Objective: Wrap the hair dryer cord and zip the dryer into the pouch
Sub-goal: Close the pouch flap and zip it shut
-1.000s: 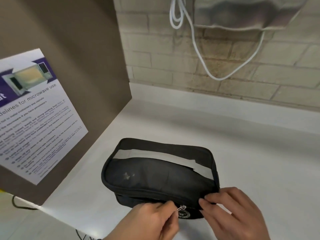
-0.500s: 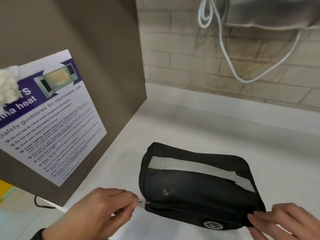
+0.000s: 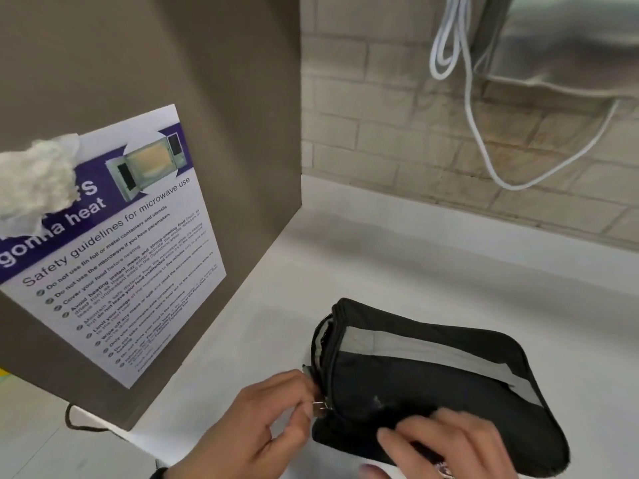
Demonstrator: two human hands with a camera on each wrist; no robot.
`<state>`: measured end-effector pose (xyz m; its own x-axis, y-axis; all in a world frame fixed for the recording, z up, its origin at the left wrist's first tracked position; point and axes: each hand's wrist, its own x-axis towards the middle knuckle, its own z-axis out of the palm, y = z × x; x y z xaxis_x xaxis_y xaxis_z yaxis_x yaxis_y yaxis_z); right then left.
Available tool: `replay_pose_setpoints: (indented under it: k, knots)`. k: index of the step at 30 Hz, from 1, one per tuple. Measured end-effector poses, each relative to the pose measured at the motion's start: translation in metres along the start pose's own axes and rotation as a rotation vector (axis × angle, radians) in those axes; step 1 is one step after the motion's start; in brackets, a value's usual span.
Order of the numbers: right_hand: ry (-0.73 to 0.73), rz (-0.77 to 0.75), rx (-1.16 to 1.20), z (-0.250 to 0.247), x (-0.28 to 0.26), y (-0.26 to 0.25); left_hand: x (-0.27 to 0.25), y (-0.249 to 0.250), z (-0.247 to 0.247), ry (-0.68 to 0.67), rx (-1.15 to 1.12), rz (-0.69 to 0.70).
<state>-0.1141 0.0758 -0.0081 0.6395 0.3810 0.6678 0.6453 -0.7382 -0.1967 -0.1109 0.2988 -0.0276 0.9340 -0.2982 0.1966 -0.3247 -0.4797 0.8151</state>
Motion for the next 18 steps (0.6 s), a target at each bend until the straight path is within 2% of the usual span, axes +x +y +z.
replay_pose_setpoints:
  k: [1, 2, 4, 6, 8, 10, 13, 18]
  knots:
    - [0.000, -0.080, -0.044, 0.017, -0.005, -0.008, 0.000, -0.001, 0.000, 0.009, -0.017, 0.009]
    - [0.064, -0.126, -0.086, 0.029, -0.008, -0.015, -0.001, -0.001, -0.001, 0.000, -0.031, 0.012]
    - [0.087, -0.118, -0.106, 0.029, 0.006, -0.013, 0.000, -0.002, -0.003, -0.003, -0.034, 0.030]
    - [0.121, -0.165, -0.226, 0.034, 0.010, -0.003, 0.000, -0.006, -0.004, 0.007, -0.026, 0.031]
    - [0.070, -0.188, -0.208, 0.033, 0.012, -0.001, 0.001, -0.008, -0.003, 0.012, -0.002, 0.048]
    - [0.080, -0.241, -0.218, 0.036, 0.008, 0.003, 0.002, -0.009, -0.002, 0.034, 0.045, 0.113]
    - [0.075, -0.238, -0.202, 0.036, 0.015, 0.005, 0.002, -0.009, 0.002, 0.064, 0.115, 0.164]
    - [0.094, -0.255, -0.210, 0.036, 0.017, 0.001, 0.003, -0.015, 0.007, 0.201, 0.216, 0.240]
